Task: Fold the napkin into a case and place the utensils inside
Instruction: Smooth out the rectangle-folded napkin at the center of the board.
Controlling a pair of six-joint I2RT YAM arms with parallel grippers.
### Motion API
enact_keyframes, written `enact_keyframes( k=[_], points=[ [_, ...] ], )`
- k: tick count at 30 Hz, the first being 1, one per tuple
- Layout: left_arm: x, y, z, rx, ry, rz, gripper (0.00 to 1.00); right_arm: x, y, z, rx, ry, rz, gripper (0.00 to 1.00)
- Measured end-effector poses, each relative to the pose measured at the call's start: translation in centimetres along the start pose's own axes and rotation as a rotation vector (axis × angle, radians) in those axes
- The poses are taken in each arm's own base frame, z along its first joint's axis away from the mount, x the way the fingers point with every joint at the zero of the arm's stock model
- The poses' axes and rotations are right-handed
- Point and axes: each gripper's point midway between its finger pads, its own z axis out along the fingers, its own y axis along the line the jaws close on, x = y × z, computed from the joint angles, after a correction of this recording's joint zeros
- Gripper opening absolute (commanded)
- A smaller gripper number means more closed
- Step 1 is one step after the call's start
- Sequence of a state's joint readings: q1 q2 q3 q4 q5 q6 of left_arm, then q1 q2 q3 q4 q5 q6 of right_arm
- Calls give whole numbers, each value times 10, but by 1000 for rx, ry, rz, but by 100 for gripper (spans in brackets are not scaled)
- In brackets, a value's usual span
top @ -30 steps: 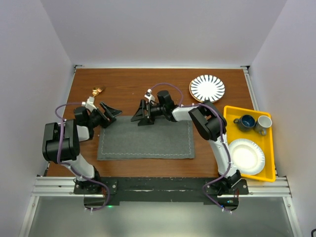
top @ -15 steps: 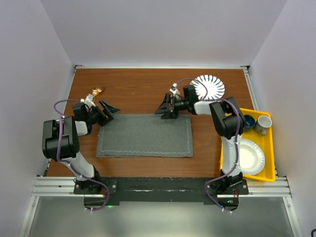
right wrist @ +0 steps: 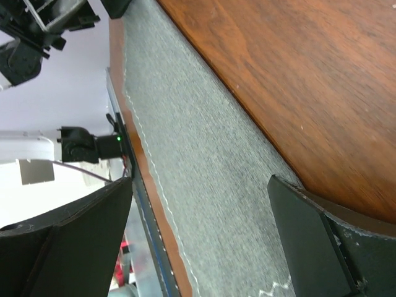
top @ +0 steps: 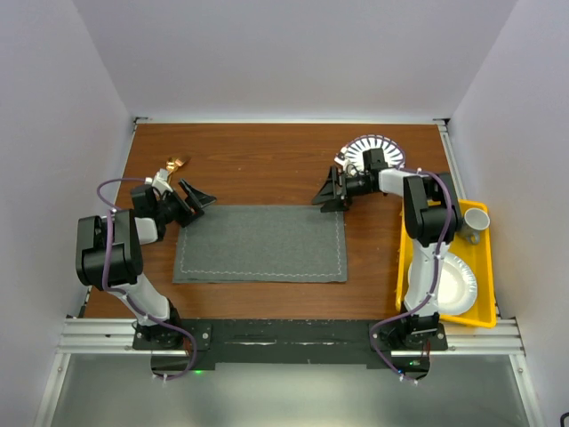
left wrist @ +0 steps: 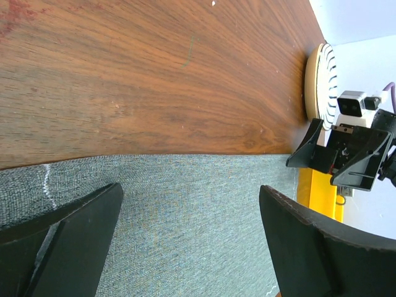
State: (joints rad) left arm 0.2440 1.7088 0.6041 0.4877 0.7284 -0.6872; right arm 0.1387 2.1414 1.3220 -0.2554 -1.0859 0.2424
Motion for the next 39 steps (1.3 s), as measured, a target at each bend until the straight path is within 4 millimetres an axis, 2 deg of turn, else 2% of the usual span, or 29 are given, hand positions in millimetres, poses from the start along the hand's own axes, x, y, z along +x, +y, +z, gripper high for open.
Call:
enact_keyframes(
  k=[6,9,12,14,16,18,20,22,25,27,30,32,39],
  points=[
    [2,-5,0,24,28,51,100,3,0,-7,-2,17,-18,96],
    [6,-20,0,36,64,151,100,5,5,-9,25,22,-35,96],
    [8,-53,1,95,78,247,100,7,20,-10,61,18,-66,96],
    [11,-80,4,150,76,300,100,8,38,-7,64,15,-95,96],
    [22,-109,12,217,83,337,100,8,62,1,56,7,-143,95],
    [37,-124,22,252,105,339,100,9,75,11,46,9,-177,95],
    [56,-130,36,270,139,315,100,12,76,23,51,22,-186,95],
    [70,-121,51,245,169,261,100,17,60,31,81,39,-161,95],
    [76,-99,64,180,177,183,100,22,25,38,143,59,-95,95],
    [74,-84,69,139,172,135,100,19,22,35,125,58,-69,94],
    [59,-77,69,125,132,96,100,12,17,31,144,42,-74,94],
    [42,-64,64,103,94,71,100,12,16,30,148,44,-74,94],
    [-9,-11,17,35,-33,1,100,13,12,26,156,48,-76,94]
  ],
)
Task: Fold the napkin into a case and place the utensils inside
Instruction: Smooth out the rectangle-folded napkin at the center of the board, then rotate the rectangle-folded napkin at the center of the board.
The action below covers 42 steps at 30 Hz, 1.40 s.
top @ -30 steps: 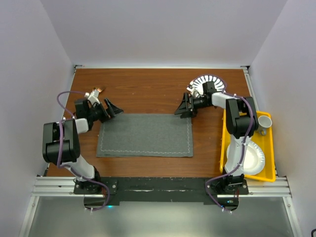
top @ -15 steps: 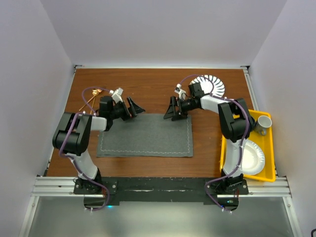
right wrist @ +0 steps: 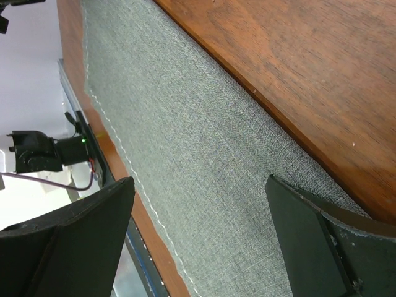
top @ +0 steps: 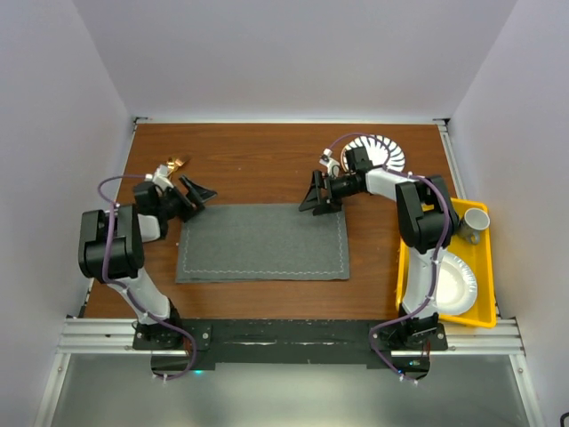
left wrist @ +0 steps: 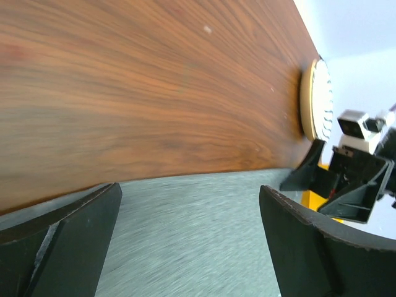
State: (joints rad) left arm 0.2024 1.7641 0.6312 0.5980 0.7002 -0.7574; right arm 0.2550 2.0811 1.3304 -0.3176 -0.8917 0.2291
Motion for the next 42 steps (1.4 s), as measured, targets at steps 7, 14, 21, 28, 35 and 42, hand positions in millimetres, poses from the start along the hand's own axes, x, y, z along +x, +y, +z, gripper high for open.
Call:
enact_keyframes(
  k=[7,14,21,28,35,42],
  points=[
    [-21,24,-30,-4,-32,-3,100,3,-1,-2,0,-6,-11,92],
    [-30,-11,-32,-9,127,347,100,18,-5,-15,48,-13,-15,82],
    [29,-36,-32,3,477,849,100,58,1,-41,123,68,-28,72],
    [105,-6,-62,-66,807,1051,95,25,15,-65,185,53,-230,53],
    [104,11,-57,-156,900,1149,85,22,-14,-71,314,97,-338,38],
    [52,16,1,-263,824,1250,86,67,-51,-64,380,238,-307,31]
  ],
)
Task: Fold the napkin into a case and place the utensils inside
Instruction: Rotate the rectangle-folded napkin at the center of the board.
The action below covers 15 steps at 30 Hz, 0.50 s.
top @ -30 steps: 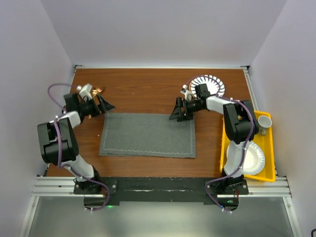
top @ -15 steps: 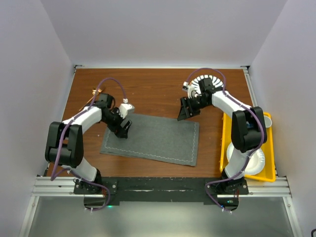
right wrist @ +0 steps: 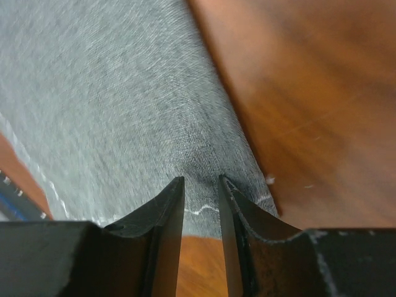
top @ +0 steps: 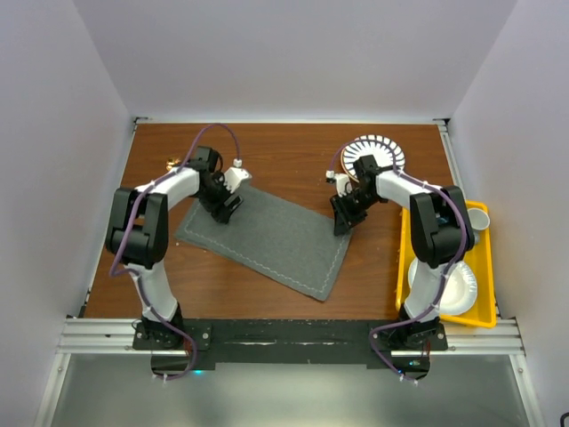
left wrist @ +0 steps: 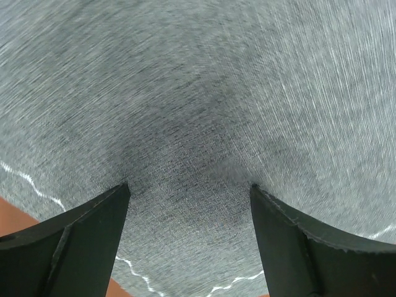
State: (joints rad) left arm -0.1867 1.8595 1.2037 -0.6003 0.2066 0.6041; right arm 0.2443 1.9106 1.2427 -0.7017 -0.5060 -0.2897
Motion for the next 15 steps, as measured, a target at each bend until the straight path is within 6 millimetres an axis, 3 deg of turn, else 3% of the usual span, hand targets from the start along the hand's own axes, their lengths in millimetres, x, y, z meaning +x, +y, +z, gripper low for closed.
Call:
enact_keyframes(
  k=[4,8,11,15],
  points=[
    [-40,32,11,-43,-62,7,88,13,16,4,-32,31,-17,27],
    [-82,63,22,-96,-151,9,90,29,56,15,-135,88,-47,31],
    [-96,65,22,-89,-187,7,93,34,92,20,-238,121,-64,41],
    [-94,45,9,-46,-228,23,99,42,133,15,-375,167,-57,55]
  ],
)
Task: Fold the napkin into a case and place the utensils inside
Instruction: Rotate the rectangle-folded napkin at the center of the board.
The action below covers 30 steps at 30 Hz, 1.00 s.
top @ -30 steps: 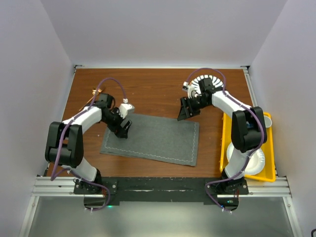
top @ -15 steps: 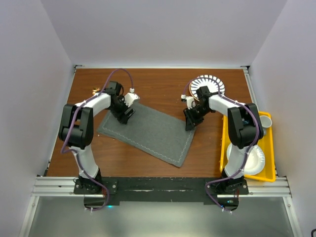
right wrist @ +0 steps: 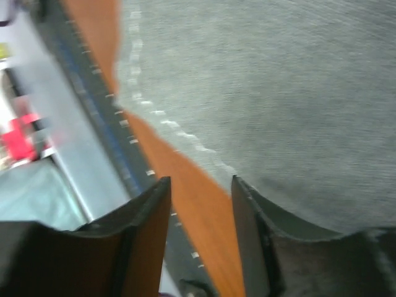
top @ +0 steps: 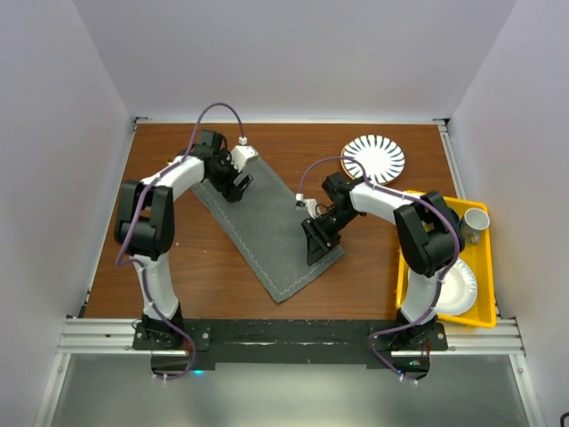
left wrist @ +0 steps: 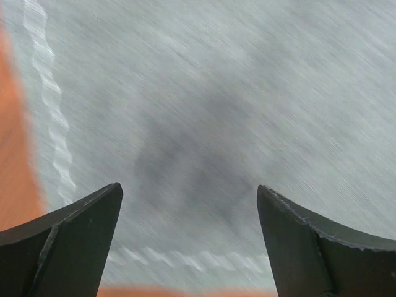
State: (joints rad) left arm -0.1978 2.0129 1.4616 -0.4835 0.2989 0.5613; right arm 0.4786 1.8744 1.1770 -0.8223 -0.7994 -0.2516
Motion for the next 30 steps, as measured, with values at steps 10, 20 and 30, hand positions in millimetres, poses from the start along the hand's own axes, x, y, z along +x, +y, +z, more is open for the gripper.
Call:
enact_keyframes(
  k=[10,20,30],
  points=[
    [12,-54,-59,94,-103,-38,95,-55,4,-51,25,-124,-86,50],
    [8,-32,-40,140,-103,-105,88,-88,-57,-19,137,-145,-72,27],
    [-13,52,-39,-31,-193,-228,80,-48,-61,-2,154,-87,-43,27]
  ],
)
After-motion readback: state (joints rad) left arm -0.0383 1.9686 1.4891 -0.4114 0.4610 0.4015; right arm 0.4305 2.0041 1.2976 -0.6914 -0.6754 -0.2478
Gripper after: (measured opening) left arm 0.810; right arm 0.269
